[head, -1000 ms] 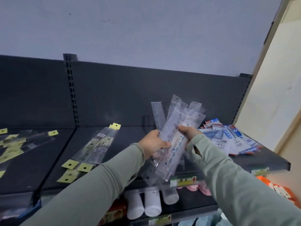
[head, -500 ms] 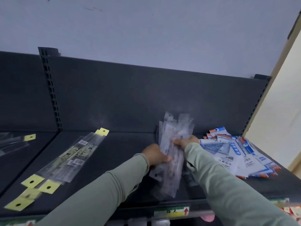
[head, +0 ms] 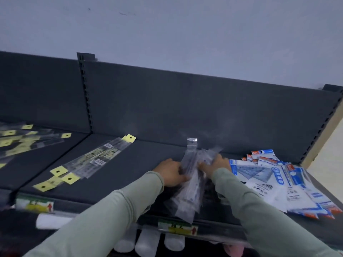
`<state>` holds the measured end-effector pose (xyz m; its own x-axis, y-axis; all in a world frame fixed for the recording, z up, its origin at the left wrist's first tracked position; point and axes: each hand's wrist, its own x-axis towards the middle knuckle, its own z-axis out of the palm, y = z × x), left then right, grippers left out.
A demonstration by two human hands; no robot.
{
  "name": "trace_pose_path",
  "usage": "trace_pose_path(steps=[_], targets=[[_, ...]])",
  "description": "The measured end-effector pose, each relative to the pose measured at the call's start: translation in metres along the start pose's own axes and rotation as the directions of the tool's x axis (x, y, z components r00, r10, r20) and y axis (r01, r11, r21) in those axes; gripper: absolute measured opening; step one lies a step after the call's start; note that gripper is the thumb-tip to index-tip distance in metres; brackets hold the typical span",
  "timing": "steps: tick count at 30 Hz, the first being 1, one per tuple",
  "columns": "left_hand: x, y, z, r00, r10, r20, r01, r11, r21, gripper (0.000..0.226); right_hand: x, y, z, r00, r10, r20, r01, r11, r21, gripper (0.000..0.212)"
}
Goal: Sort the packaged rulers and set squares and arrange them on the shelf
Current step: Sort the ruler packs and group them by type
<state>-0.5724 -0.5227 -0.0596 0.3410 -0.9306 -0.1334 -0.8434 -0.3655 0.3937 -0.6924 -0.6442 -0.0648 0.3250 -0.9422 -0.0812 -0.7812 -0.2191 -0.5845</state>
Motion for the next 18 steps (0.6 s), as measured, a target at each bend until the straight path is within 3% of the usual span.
trace_pose_path(steps=[3,6,13,18], targets=[[-0.011,-0.01,-0.01,0.992,-0.041,-0.116,0.053,0.993,0.104,0.038,-0.005,-0.005,-0.005,0.99,-0.124,-0.067,0.117,0.987,-0.106,0.068],[-0.029,-0.025,-0.022,0.97,-0.097,-0.223,0.145,0.967,0.21,0.035,-0.015,-0.02,-0.006,0.962,-0.27,-0.045,0.251,0.936,-0.248,0.066],[-0.08,-0.076,-0.056,0.912,-0.2,-0.359,0.339,0.86,0.382,0.049,-0.05,-0.081,0.017,0.84,-0.511,0.182,0.541,0.765,-0.35,0.063],[-0.134,-0.115,-0.075,0.86,-0.318,-0.398,0.484,0.755,0.442,0.034,-0.088,-0.131,0.045,0.746,-0.588,0.313,0.666,0.665,-0.338,0.063]])
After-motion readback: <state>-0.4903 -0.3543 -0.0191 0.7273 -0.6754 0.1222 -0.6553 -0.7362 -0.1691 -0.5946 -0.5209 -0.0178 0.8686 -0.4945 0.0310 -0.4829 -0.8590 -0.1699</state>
